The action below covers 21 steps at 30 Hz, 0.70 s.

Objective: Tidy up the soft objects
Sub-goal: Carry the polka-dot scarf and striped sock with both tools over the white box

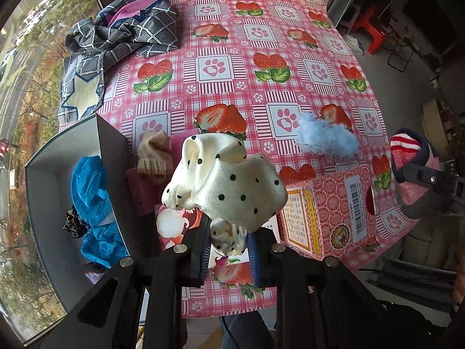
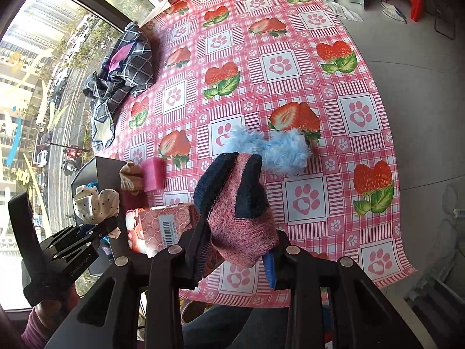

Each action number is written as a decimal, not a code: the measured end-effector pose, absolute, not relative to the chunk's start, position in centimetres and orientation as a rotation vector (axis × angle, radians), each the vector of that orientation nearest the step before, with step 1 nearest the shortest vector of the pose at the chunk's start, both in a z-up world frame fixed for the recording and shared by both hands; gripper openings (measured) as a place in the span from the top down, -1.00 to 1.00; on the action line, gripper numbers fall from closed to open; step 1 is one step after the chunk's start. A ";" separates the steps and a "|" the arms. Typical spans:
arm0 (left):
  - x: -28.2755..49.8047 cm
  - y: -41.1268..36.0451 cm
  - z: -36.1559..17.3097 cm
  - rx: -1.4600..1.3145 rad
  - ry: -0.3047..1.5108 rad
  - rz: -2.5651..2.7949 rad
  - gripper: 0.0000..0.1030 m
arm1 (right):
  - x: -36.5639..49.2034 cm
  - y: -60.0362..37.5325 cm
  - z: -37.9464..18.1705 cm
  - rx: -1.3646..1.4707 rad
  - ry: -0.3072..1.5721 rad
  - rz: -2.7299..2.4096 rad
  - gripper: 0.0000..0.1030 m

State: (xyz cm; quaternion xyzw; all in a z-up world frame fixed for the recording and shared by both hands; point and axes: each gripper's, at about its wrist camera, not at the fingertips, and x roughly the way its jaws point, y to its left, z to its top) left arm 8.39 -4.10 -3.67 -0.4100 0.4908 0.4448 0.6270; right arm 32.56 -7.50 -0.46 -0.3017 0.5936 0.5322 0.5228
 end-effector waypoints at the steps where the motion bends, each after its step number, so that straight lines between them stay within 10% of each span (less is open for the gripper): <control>1: 8.4 -4.5 -3.6 -0.934 1.129 1.012 0.53 | 32.0 -7.7 -0.2 -0.733 1.408 1.276 0.35; 21: 4.9 -9.1 -3.0 -0.847 1.137 0.933 0.53 | 25.5 -14.9 -1.8 -0.829 1.468 1.226 0.35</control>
